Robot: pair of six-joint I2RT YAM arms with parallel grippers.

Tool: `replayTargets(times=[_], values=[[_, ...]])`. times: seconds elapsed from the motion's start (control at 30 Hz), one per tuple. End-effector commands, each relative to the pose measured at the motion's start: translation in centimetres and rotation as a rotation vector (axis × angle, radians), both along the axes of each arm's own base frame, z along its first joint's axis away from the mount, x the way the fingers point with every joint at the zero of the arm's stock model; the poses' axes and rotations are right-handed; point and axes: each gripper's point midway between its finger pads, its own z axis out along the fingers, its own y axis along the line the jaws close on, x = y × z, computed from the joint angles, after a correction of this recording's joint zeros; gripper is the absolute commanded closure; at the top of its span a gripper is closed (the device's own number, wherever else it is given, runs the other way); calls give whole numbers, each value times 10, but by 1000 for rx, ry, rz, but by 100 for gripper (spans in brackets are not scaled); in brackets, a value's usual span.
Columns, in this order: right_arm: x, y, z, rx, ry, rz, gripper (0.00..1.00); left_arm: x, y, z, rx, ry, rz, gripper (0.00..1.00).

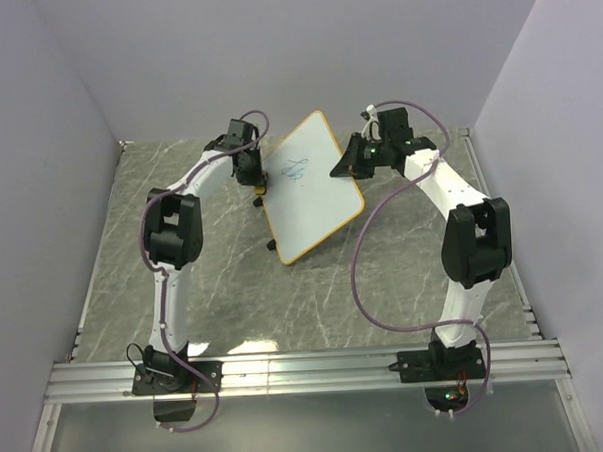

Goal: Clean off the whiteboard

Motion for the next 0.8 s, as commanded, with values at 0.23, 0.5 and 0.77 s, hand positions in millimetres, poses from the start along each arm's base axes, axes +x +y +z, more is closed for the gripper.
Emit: replayTargets(times=[0.23, 0.5, 0.77], values=[[-57, 18, -39, -70, 172, 115, 100, -31, -93, 83, -241, -122, -313, 100], [-48, 21, -40, -67, 170, 120, 100, -121, -168, 114, -286, -74, -562, 100], [-48, 22, -43, -55, 184, 125, 100, -113, -143, 104, -245, -79, -421, 100]])
